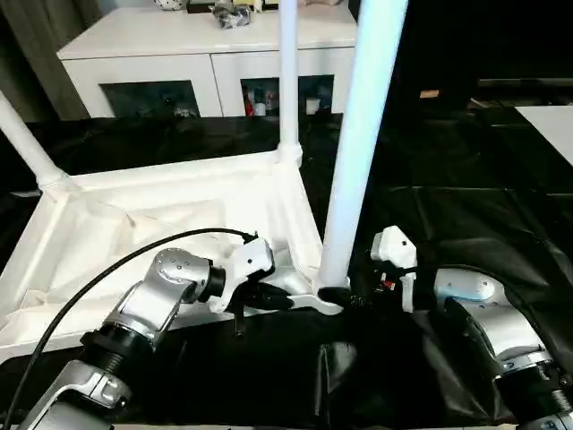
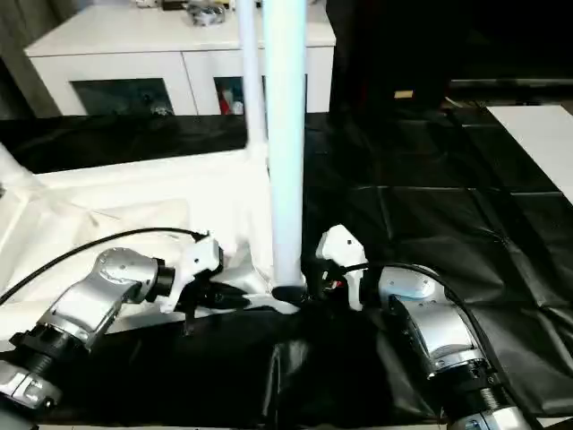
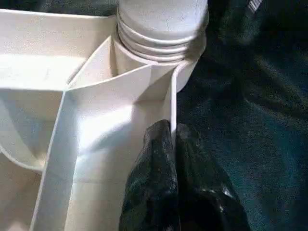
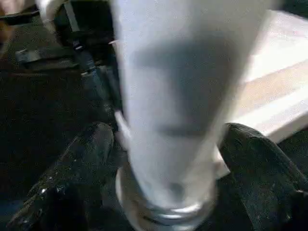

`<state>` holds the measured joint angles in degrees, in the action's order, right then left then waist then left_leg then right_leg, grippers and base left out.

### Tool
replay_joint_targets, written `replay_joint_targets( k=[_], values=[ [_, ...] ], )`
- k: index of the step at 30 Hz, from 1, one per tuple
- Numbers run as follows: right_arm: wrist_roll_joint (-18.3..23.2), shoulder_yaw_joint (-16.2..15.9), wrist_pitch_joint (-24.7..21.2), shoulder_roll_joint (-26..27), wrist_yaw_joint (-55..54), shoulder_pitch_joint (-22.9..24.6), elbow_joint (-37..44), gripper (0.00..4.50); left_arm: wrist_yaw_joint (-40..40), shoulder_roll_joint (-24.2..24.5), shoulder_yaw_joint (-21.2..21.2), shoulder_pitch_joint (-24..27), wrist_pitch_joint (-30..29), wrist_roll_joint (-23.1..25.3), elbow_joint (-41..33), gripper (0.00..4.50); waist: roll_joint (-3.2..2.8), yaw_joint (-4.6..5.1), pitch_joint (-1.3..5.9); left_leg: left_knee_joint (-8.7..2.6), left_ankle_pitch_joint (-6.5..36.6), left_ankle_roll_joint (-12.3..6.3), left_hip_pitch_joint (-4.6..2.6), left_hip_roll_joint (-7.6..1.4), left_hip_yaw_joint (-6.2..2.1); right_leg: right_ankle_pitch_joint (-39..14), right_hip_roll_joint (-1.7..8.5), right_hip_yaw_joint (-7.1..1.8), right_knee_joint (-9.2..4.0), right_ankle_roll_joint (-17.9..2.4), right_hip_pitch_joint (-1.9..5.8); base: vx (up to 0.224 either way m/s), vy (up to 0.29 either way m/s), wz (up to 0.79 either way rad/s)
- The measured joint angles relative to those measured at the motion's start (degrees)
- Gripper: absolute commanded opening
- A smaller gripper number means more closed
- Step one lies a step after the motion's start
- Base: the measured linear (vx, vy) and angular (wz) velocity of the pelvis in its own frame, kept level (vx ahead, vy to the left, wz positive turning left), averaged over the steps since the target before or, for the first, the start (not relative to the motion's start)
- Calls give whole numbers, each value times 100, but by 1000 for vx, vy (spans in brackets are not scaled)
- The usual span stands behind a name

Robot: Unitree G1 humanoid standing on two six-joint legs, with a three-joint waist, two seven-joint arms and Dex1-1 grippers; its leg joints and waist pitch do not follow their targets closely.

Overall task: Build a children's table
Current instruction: Rotate leg to tighten

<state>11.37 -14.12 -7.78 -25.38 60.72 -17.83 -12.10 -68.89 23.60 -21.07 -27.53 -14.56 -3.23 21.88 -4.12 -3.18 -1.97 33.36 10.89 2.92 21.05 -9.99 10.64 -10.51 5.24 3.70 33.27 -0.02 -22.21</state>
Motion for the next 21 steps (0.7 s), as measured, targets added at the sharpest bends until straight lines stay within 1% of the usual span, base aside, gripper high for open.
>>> replay_joint_targets(
  k=[6,7,9,11,12,13,16,18,21],
  values=[
    [-81,-7,-38,-25,100,-5,-20,380,-32,20,0,23,-31,-5,-79,0,3,-9,-1,-1,0,-3,6,-1,-1,-1,0,4,1,1,-4,0,0,0],
    [-90,-8,-38,-25,100,-6,-35,362,-31,20,1,23,-33,-6,-80,0,3,-10,-1,-1,-1,-4,6,-1,-1,0,0,4,1,1,-4,0,0,0],
    [-99,-16,-38,-23,89,-14,-60,343,-31,26,1,30,-43,-15,-86,0,3,-8,-1,2,-4,-9,6,-1,-1,0,0,4,3,1,-4,0,0,0],
    [-105,-18,-38,-23,76,-39,-100,340,-32,30,1,49,-51,-24,-100,0,3,-7,-1,7,-3,-8,5,-2,-1,0,0,4,9,1,-4,0,0,0],
    [-114,-29,-37,-22,76,-44,-129,319,-31,32,1,60,-56,-24,-112,0,3,-9,-1,11,-2,-6,5,-2,-2,-1,0,4,13,1,-4,0,0,0],
    [-116,-33,-36,-16,76,-44,-152,308,-31,34,0,67,-59,-24,-120,0,3,-10,-1,13,0,-3,5,-2,-3,-1,0,3,16,1,-4,0,0,0],
    [-126,-25,-31,-15,73,-45,-158,295,-38,43,-1,90,-77,-26,-149,0,3,-7,-1,19,0,-2,4,-3,-3,-1,0,3,21,1,-3,0,0,0],
    [-126,-25,-36,-8,75,-45,-159,272,-38,46,-2,97,-85,-26,-160,0,3,-4,-1,22,0,-2,3,-3,-3,-1,0,2,24,1,-3,0,0,0],
    [-121,-25,-43,-5,91,-44,-159,266,-38,57,-3,113,-117,-27,-196,0,4,0,0,23,0,-2,3,-3,-4,-1,0,2,26,1,-3,0,0,0]
  ],
)
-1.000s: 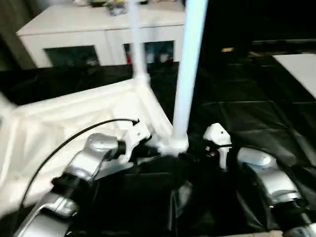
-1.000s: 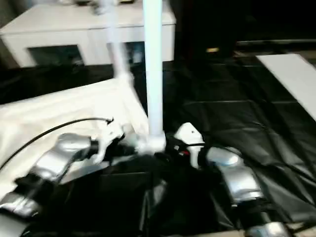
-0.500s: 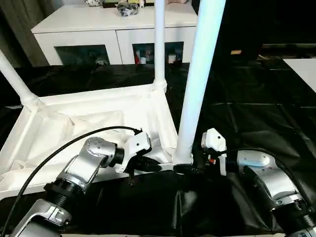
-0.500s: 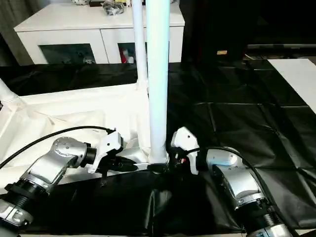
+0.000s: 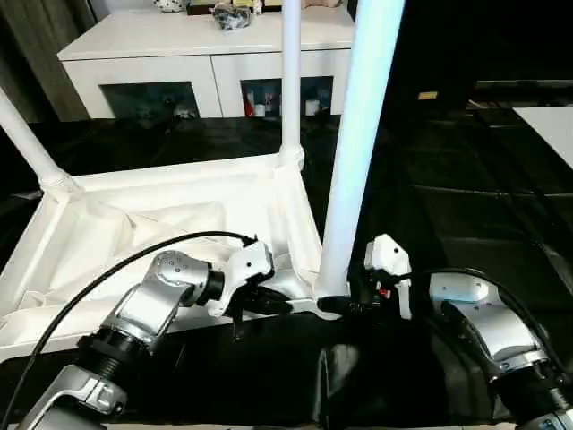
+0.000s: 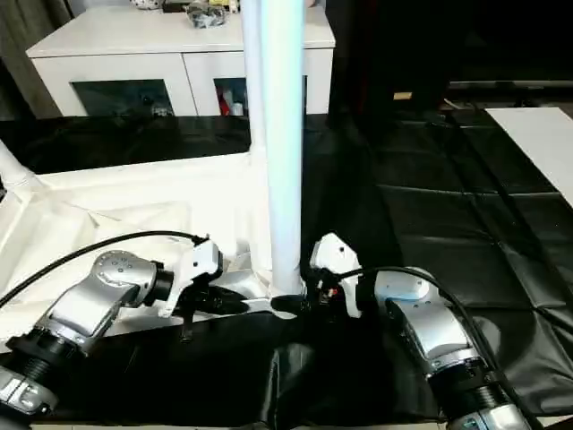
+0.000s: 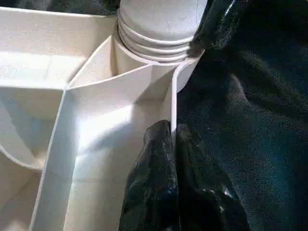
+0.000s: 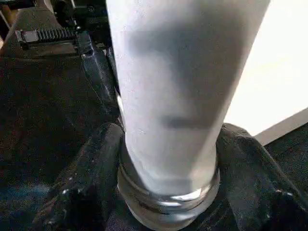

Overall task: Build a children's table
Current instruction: Rotate leg to tighten

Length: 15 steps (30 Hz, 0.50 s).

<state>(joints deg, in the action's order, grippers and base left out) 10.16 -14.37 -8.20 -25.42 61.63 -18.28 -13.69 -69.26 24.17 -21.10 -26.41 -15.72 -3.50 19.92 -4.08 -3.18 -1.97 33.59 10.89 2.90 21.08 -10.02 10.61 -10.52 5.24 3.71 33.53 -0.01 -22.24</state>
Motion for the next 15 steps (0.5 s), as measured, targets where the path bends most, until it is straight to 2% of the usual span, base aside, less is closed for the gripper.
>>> replay_joint_targets(
  k=[9,15],
  values=[
    [2,31,-9,158,-149,31,-35,259,29,22,31,69,-31,-6,-50,0,3,13,3,0,0,0,-4,-1,0,0,0,0,5,0,1,0,0,0],
    [-180,218,-65,646,-1196,27,-284,259,641,-279,195,-69,-53,131,249,0,15,136,-2,23,1,4,-25,1,-4,-16,2,-7,47,26,8,0,0,0]
  ],
)
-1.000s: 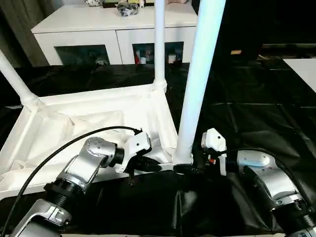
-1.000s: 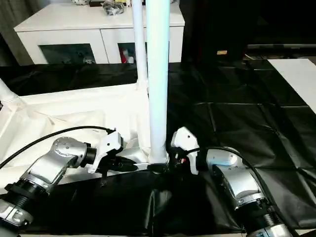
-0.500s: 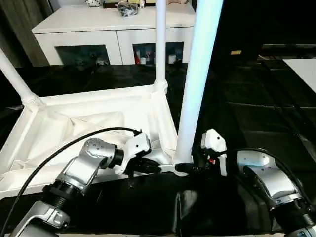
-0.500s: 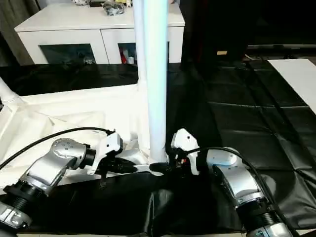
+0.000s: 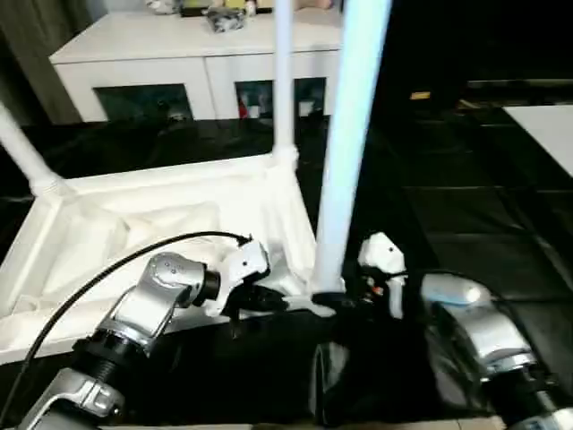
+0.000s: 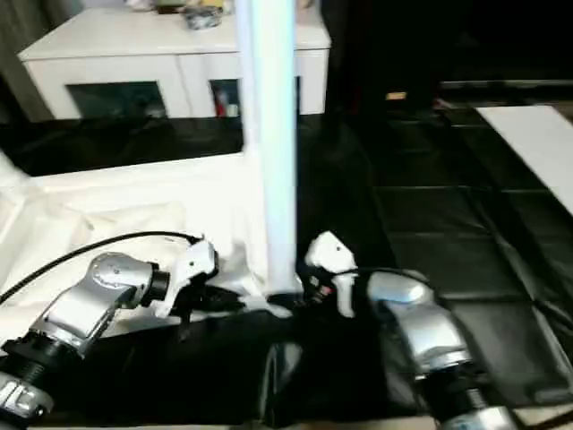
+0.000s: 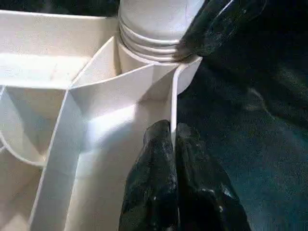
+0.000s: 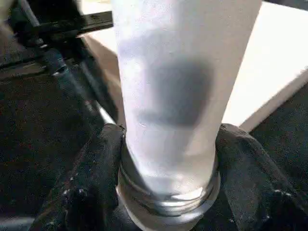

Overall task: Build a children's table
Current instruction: Rotate leg to tighten

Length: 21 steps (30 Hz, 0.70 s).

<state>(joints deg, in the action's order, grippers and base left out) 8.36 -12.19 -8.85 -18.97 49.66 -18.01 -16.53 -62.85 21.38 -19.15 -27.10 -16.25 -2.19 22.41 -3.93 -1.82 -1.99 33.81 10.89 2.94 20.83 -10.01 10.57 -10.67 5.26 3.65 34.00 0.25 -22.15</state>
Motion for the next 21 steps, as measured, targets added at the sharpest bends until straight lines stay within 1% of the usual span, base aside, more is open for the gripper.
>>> replay_joint_targets(
  k=[2,3,6,7,9,13,14,16,17,19,20,21],
  values=[
    [-166,158,-130,323,-761,-16,-65,259,454,-284,68,-181,-23,95,297,0,2,21,-2,1,0,0,-2,1,-1,-5,0,-1,0,8,0,0,0,0],
    [-295,301,-246,595,-1424,-43,-144,259,850,-527,112,-341,-80,194,527,0,4,32,-3,2,-1,2,-6,3,-3,-6,1,-1,-2,10,2,0,0,0],
    [-526,557,-464,1129,-2751,-209,-344,258,1711,-1052,214,-632,-252,266,984,0,4,97,-5,5,-2,3,-12,12,-10,-9,5,-1,-16,15,3,-18,2,-1],
    [-635,583,-476,1232,-3196,-281,-451,258,2003,-1273,231,-730,-287,297,1144,0,4,124,-4,4,-2,3,-10,14,-17,-10,5,3,-40,17,11,0,0,0],
    [-792,683,-460,1501,-3896,-424,-679,258,2491,-1608,254,-941,-278,320,1521,0,-25,157,8,-7,-1,2,-14,18,-23,-10,4,10,-85,17,32,0,0,0],
    [-900,790,-421,1709,-4447,-518,-842,258,2753,-1855,253,-1201,23,417,2044,0,-39,148,15,-14,-1,1,5,35,-24,-11,12,0,-100,18,31,0,0,0],
    [-916,830,-395,1755,-4515,-512,-853,292,2753,-1880,247,-1243,154,458,2165,0,-39,138,15,-14,-1,1,9,37,-26,-11,13,0,-101,18,32,0,0,0],
    [-922,905,-333,1805,-4611,-502,-865,327,2753,-1928,243,-1334,335,520,2358,0,-59,130,12,-17,-1,0,20,43,-26,-12,16,-3,-103,19,31,0,0,0],
    [-921,908,-303,1807,-4620,-489,-864,327,2755,-1935,242,-1346,403,543,2401,0,-65,132,8,-21,-1,0,22,45,-26,-12,17,-4,-105,20,31,0,0,0],
    [-903,895,-223,1839,-4609,-390,-834,348,2829,-1886,248,-1414,568,587,2547,0,-71,167,-7,-22,-1,0,26,47,-40,-12,17,4,-107,20,26,0,0,0],
    [-898,894,-212,1822,-4604,-346,-823,360,2849,-1858,248,-1443,657,600,2609,0,-86,177,-17,-21,-1,0,29,48,-54,-12,16,15,-115,21,24,0,0,0],
    [-892,896,-184,1792,-4600,-281,-803,360,2870,-1837,249,-1457,744,613,2665,0,-96,193,-24,-26,-1,1,35,49,-63,-12,15,25,-130,21,20,0,0,0]
  ],
)
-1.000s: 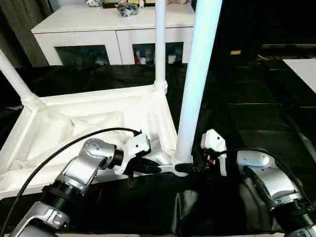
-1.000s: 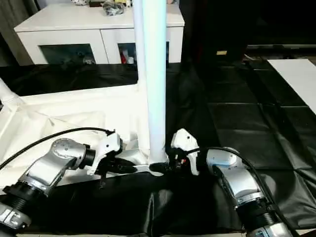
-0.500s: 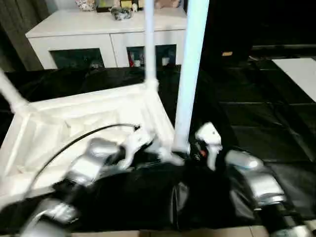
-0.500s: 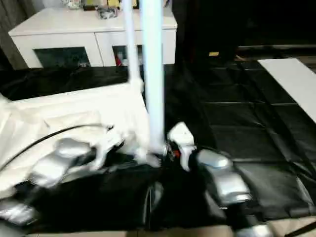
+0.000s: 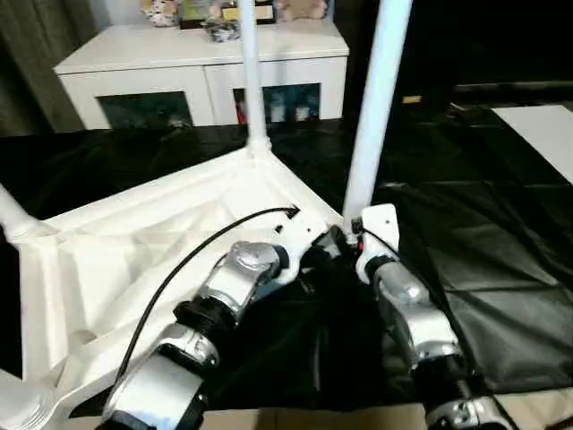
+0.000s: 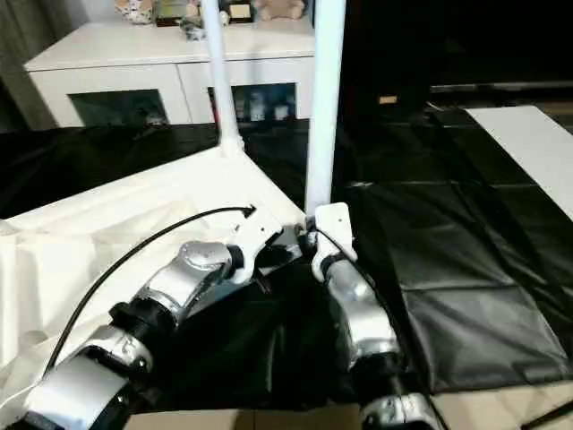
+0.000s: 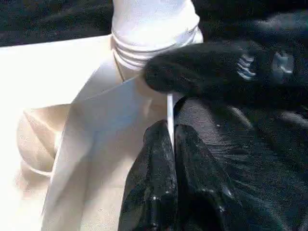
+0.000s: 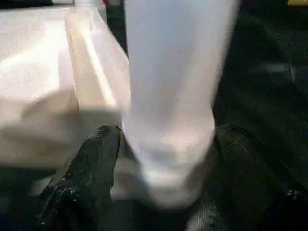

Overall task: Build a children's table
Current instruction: Rotate leg to tighten

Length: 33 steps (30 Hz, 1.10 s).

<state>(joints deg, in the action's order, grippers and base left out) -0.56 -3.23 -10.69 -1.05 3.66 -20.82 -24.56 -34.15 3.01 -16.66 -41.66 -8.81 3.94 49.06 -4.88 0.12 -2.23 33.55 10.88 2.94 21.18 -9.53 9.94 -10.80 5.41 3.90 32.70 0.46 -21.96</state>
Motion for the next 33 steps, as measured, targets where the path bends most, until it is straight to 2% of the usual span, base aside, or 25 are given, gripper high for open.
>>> replay_joint_targets(
  k=[3,8,9,10,12,14,16,19,20,21,23,24,26,27,30,33],
  values=[
    [-26,-54,14,-293,173,293,584,360,-24,5,-1,-92,334,38,235,0,-56,6,-34,-43,0,0,10,10,-4,0,-2,4,-57,0,0,0,0,0],
    [128,-57,12,-743,887,964,1683,360,-243,49,53,-109,759,39,428,0,-82,-31,-47,-82,-1,-2,15,14,-3,1,-3,5,-74,0,-4,0,0,0],
    [151,-87,14,-812,1003,1107,1774,366,-366,92,102,-91,782,3,419,28,-79,-38,-50,-94,-1,-2,14,13,-3,1,-4,7,-73,0,-6,0,0,0],
    [181,-86,13,-823,1059,1193,1815,366,-458,116,165,-44,785,-84,339,28,-74,-43,-53,-103,-2,-3,16,13,0,1,-4,6,-72,-1,-12,0,0,0],
    [273,-84,4,-848,1148,1349,1948,368,-808,207,288,130,757,-384,-87,59,-60,-63,-63,-114,-32,-49,29,5,1,6,-7,12,-61,-7,-27,0,0,0],
    [338,-158,-9,-891,1272,1407,2060,368,-1196,368,288,388,302,-609,-907,69,-42,-66,-69,-110,-46,-65,37,-3,11,40,-11,8,-56,-37,-33,0,0,0],
    [370,-245,-40,-939,1484,1407,2191,368,-1453,681,265,670,-428,-751,-1728,90,-39,-45,-71,-97,-53,-56,42,-5,13,77,-11,8,-52,-57,-37,0,0,0],
    [470,-408,-119,-1127,1907,1392,2301,368,-1673,1378,254,1135,-1387,-780,-2670,112,-34,-28,-65,-71,-58,-49,54,-11,10,131,-11,8,-36,-39,-46,20,0,-2],
    [481,-440,-134,-1176,2039,1384,2326,368,-1707,1523,276,1275,-1591,-805,-2926,121,-33,-31,-62,-70,-58,-49,47,-13,11,144,-11,6,-32,-60,-60,89,-6,3],
    [521,-516,-151,-1231,2234,1348,2344,368,-1753,1662,286,1482,-1822,-827,-3323,135,-27,-42,-58,-58,-59,-48,71,-15,15,141,-11,-2,-6,-54,-88,89,-6,3],
    [653,-682,-212,-1296,2610,1215,2376,368,-1756,1975,319,1871,-2298,-873,-4053,154,14,-29,-62,-4,-67,-81,104,-34,20,103,-17,-8,54,-20,-127,76,-8,-1],
    [752,-739,-247,-1334,2810,1157,2439,368,-1764,2159,355,2062,-2580,-885,-4406,168,54,-42,-55,-7,-61,-87,111,-41,16,86,-22,3,56,-20,-134,65,-11,-2],
    [866,-771,-291,-1339,3009,1002,2453,368,-1777,2351,475,2305,-2953,-938,-4860,168,100,-73,-53,-7,-59,-89,113,-47,12,71,-27,9,65,-33,-138,27,-11,0],
    [942,-778,-315,-1323,3092,894,2457,368,-1763,2426,558,2425,-3224,-1005,-5180,191,142,-87,-65,-6,-59,-89,108,-46,16,68,-26,4,77,-35,-139,0,0,0],
    [1019,-797,-380,-1231,3205,519,2351,368,-1778,2773,694,2833,-3819,-1222,-6184,205,264,-182,-76,10,-60,-76,86,-48,19,59,-24,-8,123,-37,-137,0,0,0],
    [1000,-784,-328,-1053,3175,42,1923,368,-1766,3006,780,3169,-4224,-1327,-6819,229,386,-204,-81,12,-58,-29,72,-48,27,60,-23,-19,150,-37,-136,0,0,0]
  ],
)
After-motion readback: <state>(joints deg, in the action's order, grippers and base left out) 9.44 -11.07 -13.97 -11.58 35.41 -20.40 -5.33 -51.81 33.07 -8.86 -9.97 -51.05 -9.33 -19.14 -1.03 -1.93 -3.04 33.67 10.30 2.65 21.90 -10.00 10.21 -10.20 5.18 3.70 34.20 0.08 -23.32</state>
